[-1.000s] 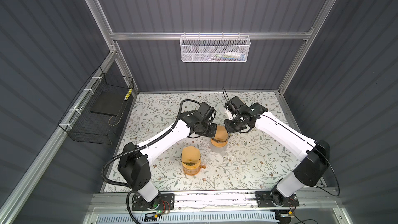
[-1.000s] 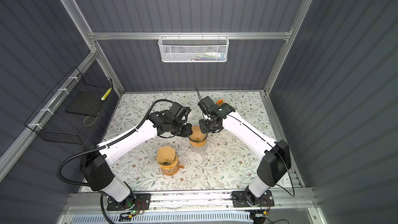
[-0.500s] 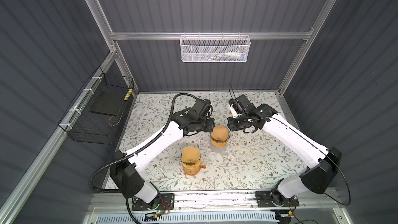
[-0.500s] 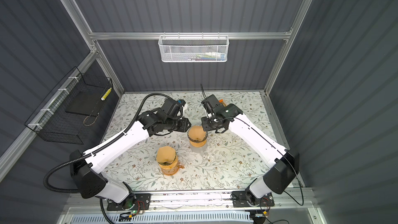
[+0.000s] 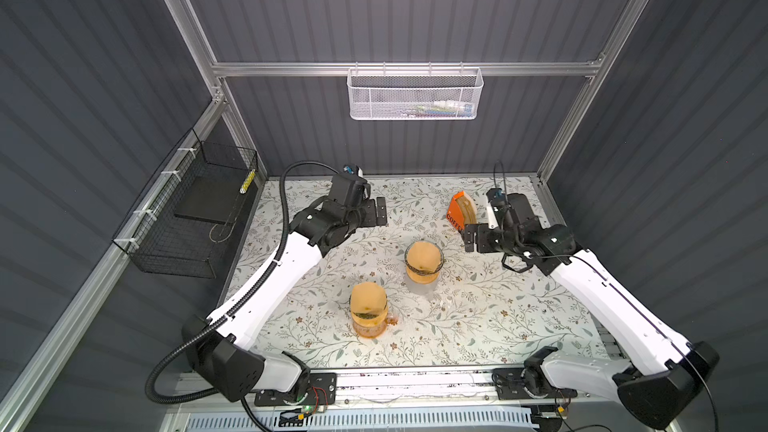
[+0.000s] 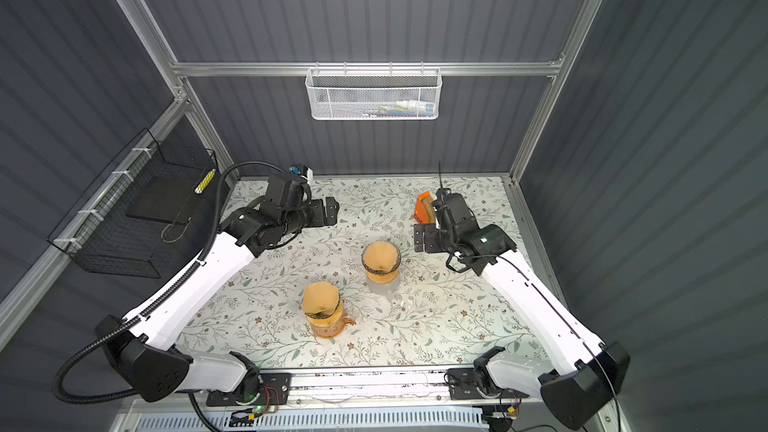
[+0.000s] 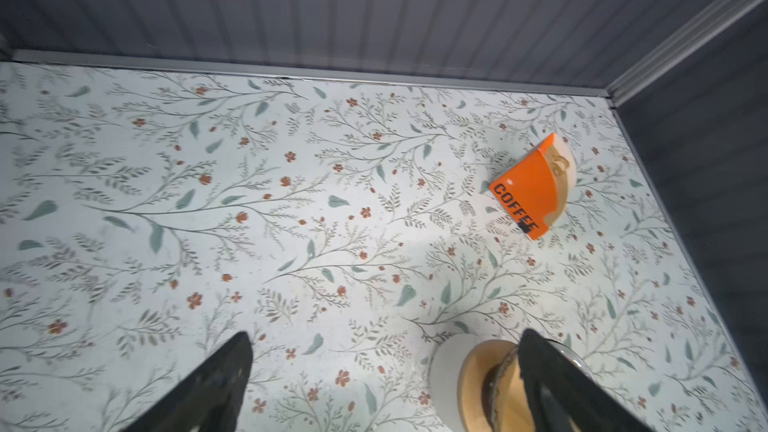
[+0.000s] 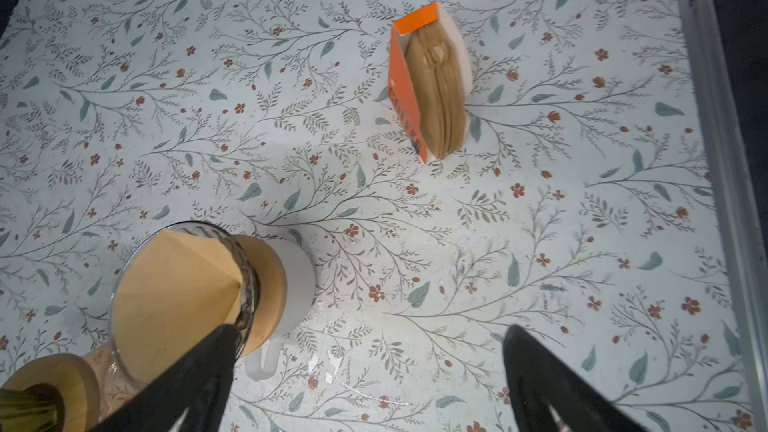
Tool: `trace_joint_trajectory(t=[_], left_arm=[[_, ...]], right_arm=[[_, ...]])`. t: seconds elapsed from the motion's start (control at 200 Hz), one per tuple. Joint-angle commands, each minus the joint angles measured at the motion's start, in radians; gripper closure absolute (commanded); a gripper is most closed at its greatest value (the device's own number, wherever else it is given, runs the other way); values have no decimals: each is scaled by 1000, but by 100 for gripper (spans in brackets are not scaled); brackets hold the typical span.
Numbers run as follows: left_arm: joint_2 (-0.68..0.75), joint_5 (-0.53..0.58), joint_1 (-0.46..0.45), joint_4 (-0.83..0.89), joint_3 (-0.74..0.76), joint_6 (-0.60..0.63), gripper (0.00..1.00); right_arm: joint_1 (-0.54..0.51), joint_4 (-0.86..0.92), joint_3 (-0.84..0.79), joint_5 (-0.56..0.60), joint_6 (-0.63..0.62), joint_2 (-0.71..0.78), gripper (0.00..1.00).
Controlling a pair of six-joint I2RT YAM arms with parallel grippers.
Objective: Place the coffee filter in the dripper
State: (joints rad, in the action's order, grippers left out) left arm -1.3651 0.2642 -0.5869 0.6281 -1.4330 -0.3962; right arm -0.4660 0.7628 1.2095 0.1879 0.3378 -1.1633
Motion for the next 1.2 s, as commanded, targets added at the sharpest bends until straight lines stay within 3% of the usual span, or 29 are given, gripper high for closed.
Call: trace_joint_trajectory(t=[0.0,0.21,0.38,0.545,0.881,1.196], left_arm=[[83,134,11,-83,97,87,0],[186,230,139,-240,286,108,0],[233,188,286,-387,440,122,0],[216,194,356,-525,564,177,0],[163,267,432,-911,855,283,0],[-29,168,459,-1274,1004,359,0]], right_arm=[[82,-151,-92,50,-28,82,1],[199,-316,-249,90,-79,125,1],[283,-505,-385,117,-112,135,1],[367,-717,-538,96,-115,114,1],[408,-1007,-712,122,-143,54,1],[411,-1363,-838,150,-184,-76,1]])
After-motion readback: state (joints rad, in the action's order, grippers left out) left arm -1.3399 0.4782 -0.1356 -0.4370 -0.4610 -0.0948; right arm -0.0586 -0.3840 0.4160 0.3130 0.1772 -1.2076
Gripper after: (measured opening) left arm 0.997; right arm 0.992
